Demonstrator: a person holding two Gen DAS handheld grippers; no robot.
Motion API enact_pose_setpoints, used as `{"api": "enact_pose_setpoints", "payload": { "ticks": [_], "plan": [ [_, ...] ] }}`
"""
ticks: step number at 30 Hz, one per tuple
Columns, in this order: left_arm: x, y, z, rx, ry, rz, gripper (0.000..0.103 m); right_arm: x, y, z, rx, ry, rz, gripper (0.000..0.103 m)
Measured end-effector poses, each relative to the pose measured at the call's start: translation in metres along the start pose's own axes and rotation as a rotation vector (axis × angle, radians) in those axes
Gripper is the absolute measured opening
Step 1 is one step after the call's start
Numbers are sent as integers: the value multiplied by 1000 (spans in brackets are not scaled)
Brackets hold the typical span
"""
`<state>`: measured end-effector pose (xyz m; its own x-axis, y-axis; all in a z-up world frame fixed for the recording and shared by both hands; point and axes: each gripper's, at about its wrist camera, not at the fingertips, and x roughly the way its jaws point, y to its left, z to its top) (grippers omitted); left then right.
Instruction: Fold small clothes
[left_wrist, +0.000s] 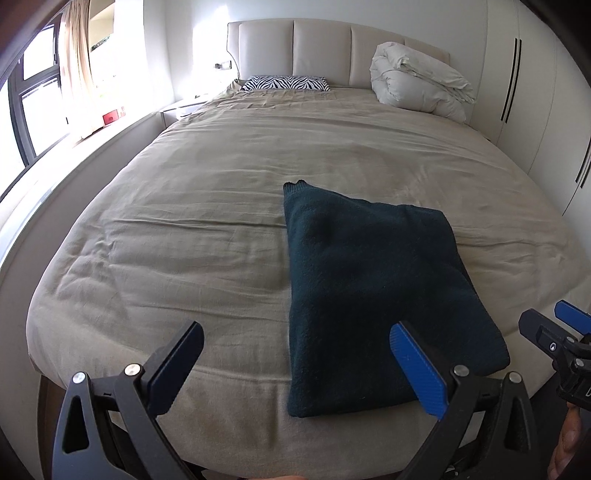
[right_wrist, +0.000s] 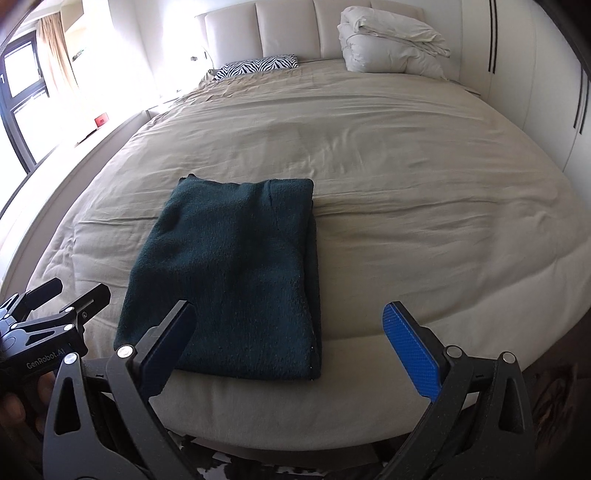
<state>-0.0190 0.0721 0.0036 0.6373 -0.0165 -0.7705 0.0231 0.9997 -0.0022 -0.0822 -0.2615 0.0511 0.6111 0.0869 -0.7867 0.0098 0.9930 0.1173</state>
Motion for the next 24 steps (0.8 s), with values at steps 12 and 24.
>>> {"api": "enact_pose_setpoints", "payload": {
  "ticks": [12, 24],
  "plan": [
    [4, 2, -1, -4, 8, 3, 103, 10, 0, -4, 8, 22, -14, 103],
    [4, 1, -1, -4, 10, 4, 103, 17, -3, -6, 33, 42, -21, 103]
  ]
}}
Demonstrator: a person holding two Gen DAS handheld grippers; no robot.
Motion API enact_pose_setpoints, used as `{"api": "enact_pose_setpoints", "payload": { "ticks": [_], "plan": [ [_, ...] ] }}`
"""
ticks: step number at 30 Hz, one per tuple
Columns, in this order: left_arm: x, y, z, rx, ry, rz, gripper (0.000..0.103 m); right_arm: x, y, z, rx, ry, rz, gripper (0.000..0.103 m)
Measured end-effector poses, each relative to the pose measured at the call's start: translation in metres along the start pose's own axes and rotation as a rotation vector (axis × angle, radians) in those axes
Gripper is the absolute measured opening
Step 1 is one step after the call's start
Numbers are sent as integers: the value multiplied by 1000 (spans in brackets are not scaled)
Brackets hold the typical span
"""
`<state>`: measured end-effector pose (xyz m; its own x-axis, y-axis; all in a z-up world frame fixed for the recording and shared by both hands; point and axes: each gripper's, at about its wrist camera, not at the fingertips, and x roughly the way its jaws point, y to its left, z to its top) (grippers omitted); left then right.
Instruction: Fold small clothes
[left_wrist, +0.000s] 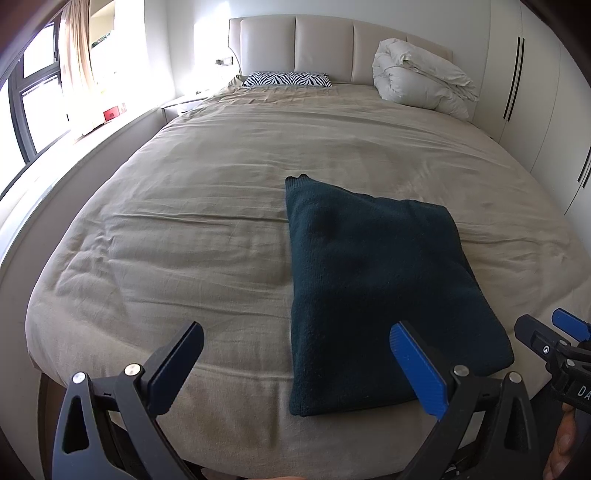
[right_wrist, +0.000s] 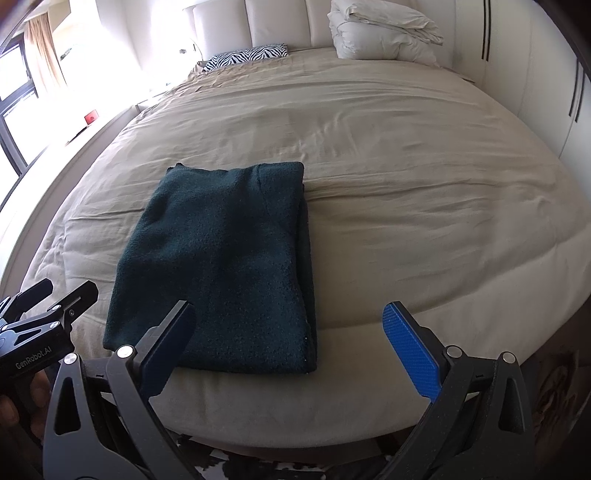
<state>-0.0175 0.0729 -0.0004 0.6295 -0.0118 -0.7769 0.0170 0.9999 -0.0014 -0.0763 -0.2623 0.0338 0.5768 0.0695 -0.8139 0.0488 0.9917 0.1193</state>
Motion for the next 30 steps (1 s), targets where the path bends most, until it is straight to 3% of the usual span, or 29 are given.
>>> {"api": "enact_pose_setpoints", "payload": {
  "ticks": [30],
  "plan": [
    [4, 3, -1, -3, 8, 0, 103, 0, 1, 0, 0, 6, 0, 103]
  ]
}}
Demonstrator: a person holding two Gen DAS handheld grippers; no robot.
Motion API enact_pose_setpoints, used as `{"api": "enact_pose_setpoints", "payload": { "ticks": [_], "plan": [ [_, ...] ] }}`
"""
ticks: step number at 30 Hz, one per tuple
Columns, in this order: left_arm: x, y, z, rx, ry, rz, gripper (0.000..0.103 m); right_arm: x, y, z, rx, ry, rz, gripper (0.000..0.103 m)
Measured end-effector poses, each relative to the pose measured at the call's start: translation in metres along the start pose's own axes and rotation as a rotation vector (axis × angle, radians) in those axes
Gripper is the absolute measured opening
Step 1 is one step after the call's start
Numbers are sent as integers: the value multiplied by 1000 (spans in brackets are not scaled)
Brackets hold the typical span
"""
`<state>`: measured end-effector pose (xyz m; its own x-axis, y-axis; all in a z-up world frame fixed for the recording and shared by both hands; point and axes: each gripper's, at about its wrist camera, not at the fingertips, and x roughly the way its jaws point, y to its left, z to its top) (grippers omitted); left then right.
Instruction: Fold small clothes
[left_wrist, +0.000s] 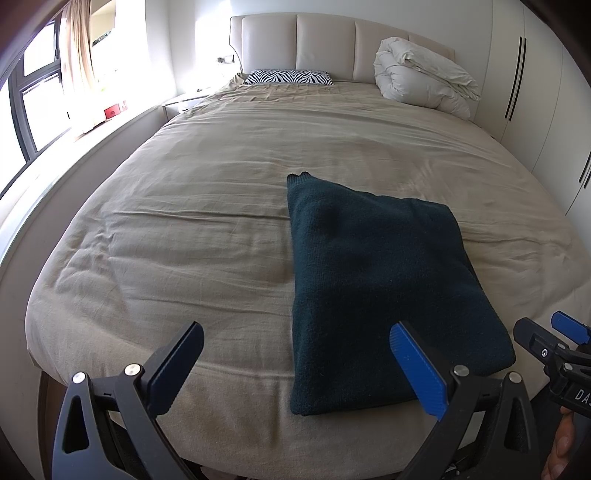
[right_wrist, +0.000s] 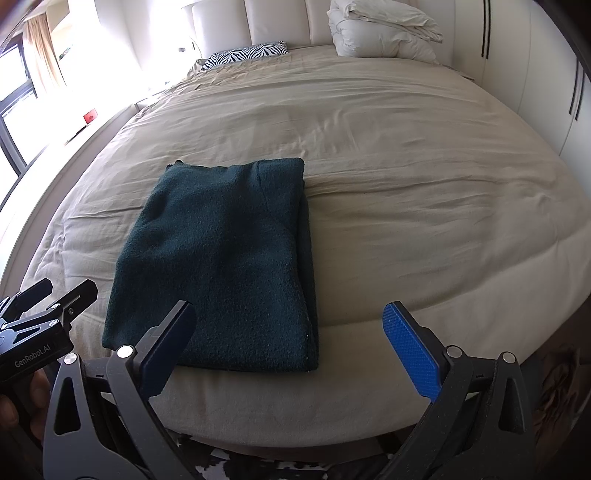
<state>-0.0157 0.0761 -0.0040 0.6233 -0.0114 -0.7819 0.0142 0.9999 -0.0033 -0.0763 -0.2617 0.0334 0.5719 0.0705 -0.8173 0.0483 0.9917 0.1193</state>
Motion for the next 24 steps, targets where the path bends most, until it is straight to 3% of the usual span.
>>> {"api": "enact_pose_setpoints", "payload": {
  "ticks": [24],
  "plan": [
    [2, 1, -1, 3, 6, -2, 103, 1, 2, -4, 3, 2, 3, 103]
  ]
}}
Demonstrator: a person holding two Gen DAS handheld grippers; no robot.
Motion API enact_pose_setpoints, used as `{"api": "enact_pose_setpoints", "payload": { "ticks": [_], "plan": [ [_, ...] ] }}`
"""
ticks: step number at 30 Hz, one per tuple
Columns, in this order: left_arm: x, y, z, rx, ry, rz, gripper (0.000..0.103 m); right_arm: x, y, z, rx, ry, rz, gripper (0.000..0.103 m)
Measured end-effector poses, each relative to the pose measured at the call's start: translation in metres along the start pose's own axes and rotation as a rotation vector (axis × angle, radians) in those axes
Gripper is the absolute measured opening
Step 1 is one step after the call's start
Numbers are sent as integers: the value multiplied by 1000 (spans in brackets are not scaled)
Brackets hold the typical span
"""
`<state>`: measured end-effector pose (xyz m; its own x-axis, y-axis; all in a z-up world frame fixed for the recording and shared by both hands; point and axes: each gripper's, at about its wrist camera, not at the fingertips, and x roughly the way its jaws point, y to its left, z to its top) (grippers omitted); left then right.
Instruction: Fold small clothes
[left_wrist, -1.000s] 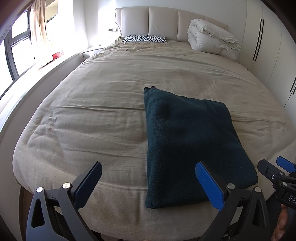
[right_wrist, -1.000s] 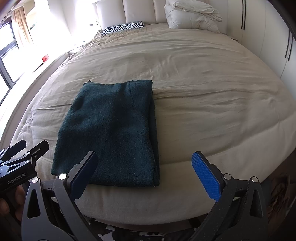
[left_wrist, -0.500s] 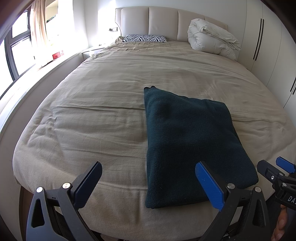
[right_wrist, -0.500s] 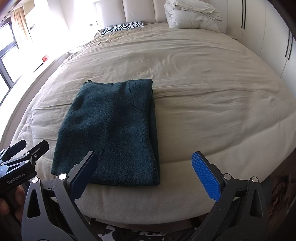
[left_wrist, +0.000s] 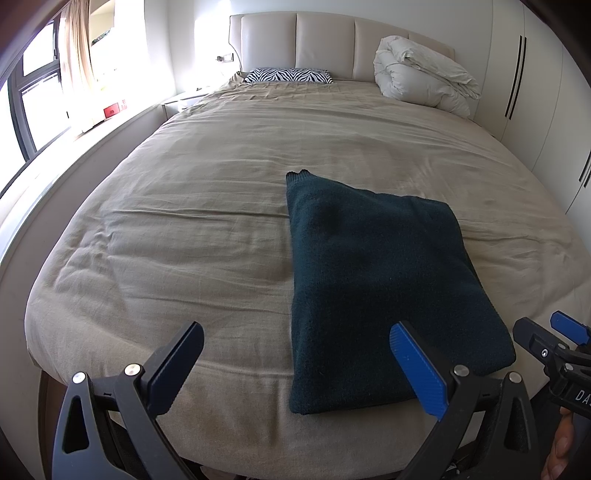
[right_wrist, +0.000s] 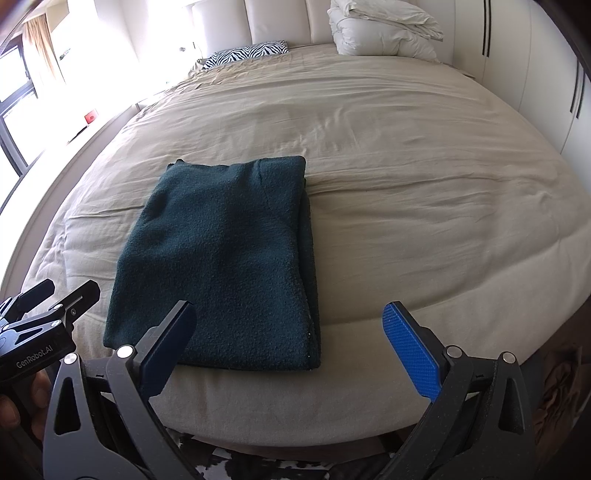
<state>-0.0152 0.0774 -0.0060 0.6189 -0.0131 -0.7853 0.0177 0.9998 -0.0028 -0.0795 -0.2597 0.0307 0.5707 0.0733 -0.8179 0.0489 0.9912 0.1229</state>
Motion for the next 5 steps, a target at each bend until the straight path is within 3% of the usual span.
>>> {"api": "enact_pose_setpoints", "payload": {
  "ticks": [5],
  "plan": [
    [-1, -1, 1, 11, -10, -1, 103, 0, 0, 0, 2, 1, 0, 103]
  ]
}}
